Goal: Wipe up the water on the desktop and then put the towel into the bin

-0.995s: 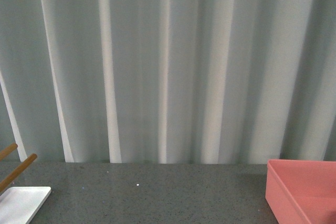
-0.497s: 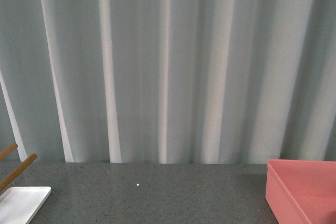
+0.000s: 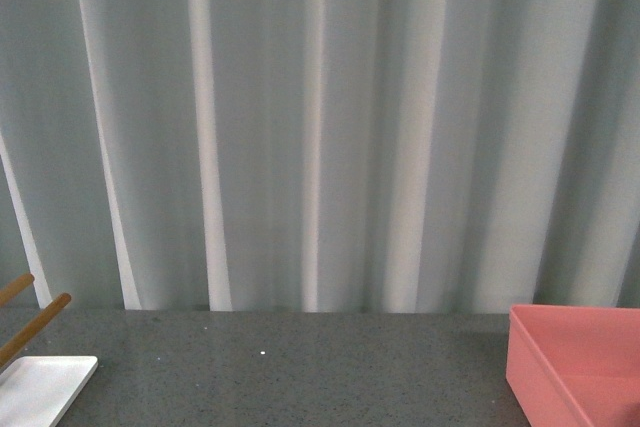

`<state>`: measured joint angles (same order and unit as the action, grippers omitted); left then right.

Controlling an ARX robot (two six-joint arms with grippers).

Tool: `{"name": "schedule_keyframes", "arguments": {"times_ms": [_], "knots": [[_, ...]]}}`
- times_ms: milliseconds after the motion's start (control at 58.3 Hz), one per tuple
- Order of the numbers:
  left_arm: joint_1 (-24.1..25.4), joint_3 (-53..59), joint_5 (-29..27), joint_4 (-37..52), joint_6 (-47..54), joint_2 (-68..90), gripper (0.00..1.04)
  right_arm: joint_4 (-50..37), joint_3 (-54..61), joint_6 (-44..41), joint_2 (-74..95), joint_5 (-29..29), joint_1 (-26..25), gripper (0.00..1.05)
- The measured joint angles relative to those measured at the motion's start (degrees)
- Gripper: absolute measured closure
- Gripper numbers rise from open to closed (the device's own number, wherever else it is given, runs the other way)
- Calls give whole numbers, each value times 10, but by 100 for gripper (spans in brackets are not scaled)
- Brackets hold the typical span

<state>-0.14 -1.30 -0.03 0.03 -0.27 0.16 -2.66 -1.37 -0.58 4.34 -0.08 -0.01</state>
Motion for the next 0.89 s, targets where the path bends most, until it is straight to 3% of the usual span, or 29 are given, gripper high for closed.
{"name": "schedule_keyframes", "arguments": {"times_ms": [360, 514, 789, 840, 892], "knots": [[0, 0, 0, 0, 0, 0, 7, 26, 0, 0, -41, 0, 0, 101], [0, 0, 0, 0, 0, 0, 7, 26, 0, 0, -41, 0, 0, 63], [0, 0, 0, 0, 0, 0, 7, 26, 0, 0, -41, 0, 0, 13], [0, 0, 0, 0, 0, 0, 7, 26, 0, 1, -41, 0, 0, 5], [0, 0, 0, 0, 0, 0, 7, 26, 0, 2, -41, 0, 0, 7]]}}
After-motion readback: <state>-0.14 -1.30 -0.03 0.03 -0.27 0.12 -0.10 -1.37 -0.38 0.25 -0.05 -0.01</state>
